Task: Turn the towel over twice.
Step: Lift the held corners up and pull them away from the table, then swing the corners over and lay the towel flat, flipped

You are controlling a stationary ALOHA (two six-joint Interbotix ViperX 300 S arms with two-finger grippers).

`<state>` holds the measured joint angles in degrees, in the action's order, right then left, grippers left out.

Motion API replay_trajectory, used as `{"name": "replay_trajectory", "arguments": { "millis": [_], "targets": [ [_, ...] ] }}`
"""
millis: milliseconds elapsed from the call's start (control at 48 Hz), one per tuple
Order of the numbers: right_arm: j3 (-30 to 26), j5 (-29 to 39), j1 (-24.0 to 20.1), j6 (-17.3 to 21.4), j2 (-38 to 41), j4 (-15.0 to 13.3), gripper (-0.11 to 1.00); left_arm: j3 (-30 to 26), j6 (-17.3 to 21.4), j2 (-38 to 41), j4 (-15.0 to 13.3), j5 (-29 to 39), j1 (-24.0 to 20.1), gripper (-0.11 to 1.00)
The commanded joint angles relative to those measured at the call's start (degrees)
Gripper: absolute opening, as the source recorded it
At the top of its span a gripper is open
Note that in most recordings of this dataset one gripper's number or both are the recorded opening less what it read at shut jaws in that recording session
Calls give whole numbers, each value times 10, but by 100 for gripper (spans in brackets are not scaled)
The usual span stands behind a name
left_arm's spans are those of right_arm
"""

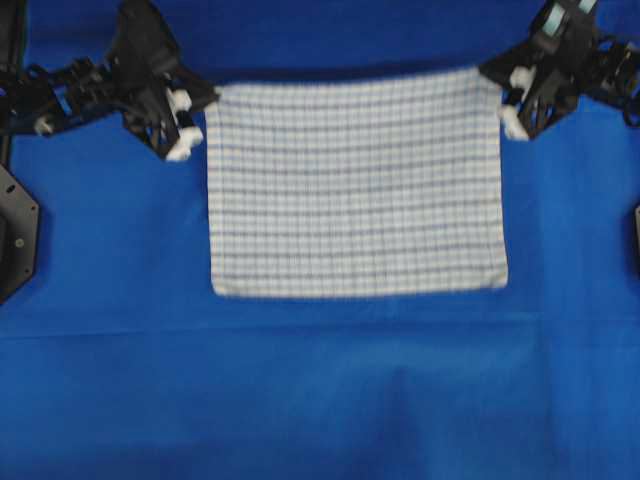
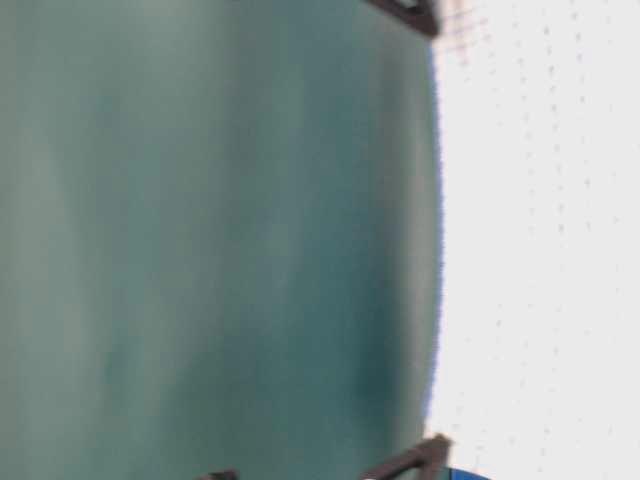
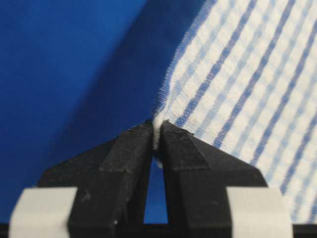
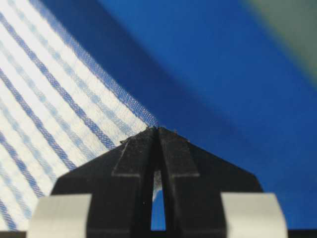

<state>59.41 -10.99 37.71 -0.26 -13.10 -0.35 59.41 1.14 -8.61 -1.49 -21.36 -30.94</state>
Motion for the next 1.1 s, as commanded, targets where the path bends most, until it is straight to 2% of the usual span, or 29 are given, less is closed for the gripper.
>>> {"name": "replay_trajectory", "arguments": {
  "millis": [0,187,291,500,625,833,1083],
  "targets": [
    [-30,23,18,-10,-31,-1,3,-18,0,-33,-2,12,-18,4],
    [-79,56,46,-40,-62,-4,3,-42,4,-88,0,29,-58,4],
    [-105,73,55,-52,-73,-7,3,-57,25,-114,0,41,-71,3],
    [-156,100,59,-73,-91,-9,3,-78,81,-156,0,47,-80,3],
    [-185,136,59,-80,-112,-9,3,-81,83,-180,0,47,-80,4],
    [-203,192,37,-83,-163,-10,3,-75,83,-249,0,62,-59,4],
    [-168,272,-25,-69,-232,-4,3,-50,78,-298,0,109,-5,3]
  ]
}}
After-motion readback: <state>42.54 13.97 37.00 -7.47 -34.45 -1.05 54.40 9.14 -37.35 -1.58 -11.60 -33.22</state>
